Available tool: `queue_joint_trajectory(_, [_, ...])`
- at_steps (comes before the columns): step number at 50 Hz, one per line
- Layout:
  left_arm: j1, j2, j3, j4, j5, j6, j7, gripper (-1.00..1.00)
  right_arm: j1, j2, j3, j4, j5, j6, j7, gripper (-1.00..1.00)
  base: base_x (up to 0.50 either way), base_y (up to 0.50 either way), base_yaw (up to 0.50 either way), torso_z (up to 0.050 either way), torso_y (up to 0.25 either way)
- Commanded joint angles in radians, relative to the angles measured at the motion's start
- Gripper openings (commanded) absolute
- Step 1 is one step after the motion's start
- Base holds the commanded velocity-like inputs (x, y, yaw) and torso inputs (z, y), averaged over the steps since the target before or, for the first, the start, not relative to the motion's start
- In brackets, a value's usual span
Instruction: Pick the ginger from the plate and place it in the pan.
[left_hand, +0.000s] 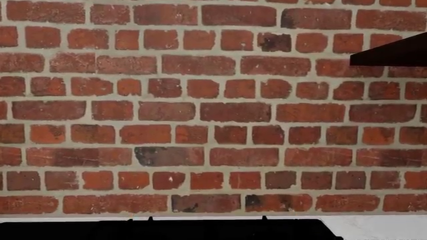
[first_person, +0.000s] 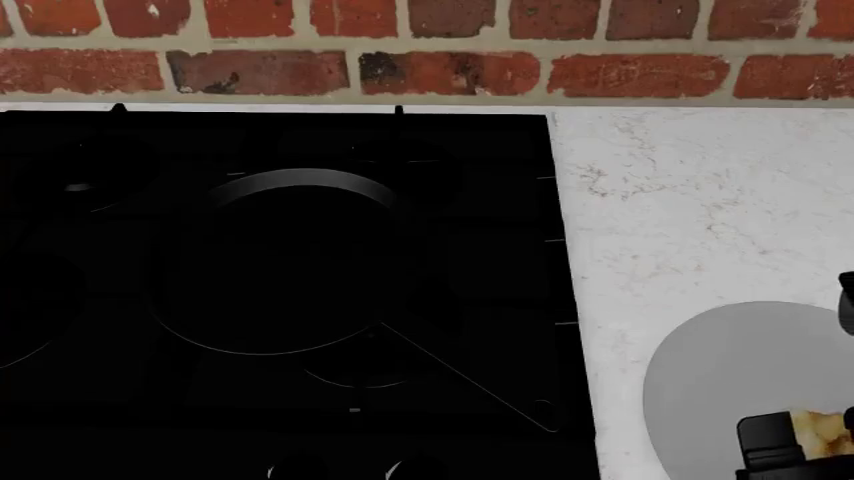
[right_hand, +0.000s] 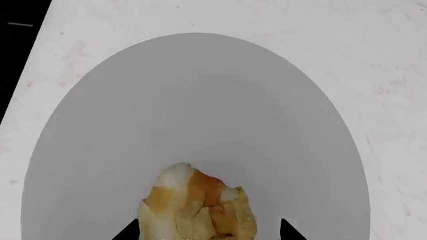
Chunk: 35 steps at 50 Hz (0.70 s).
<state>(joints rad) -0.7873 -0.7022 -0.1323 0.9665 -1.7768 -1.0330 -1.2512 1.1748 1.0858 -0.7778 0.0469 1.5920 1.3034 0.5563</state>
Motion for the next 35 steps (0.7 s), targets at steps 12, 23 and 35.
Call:
queue_joint_trajectory(12, [0.007,0.0,0.006,0.001,0.012,0.002,0.004,1.0,0.031,0.007,-0.015,-0.006,0.0,0.04,-0.007,-1.0,0.0,0.0,0.0,0.0,0.0])
queue_joint_trajectory(23, [0.001,-0.008,0.008,0.003,0.004,0.008,-0.004,1.0,0.127,0.033,0.014,-0.029,0.095,0.112,0.059,-1.0,0.0,0.0,0.0,0.0,0.0])
queue_joint_trajectory(35, [0.008,-0.008,0.008,0.003,0.012,0.007,0.003,1.0,0.289,0.068,0.08,-0.064,0.212,0.142,0.133,-1.0,0.0,0.0,0.0,0.0,0.0])
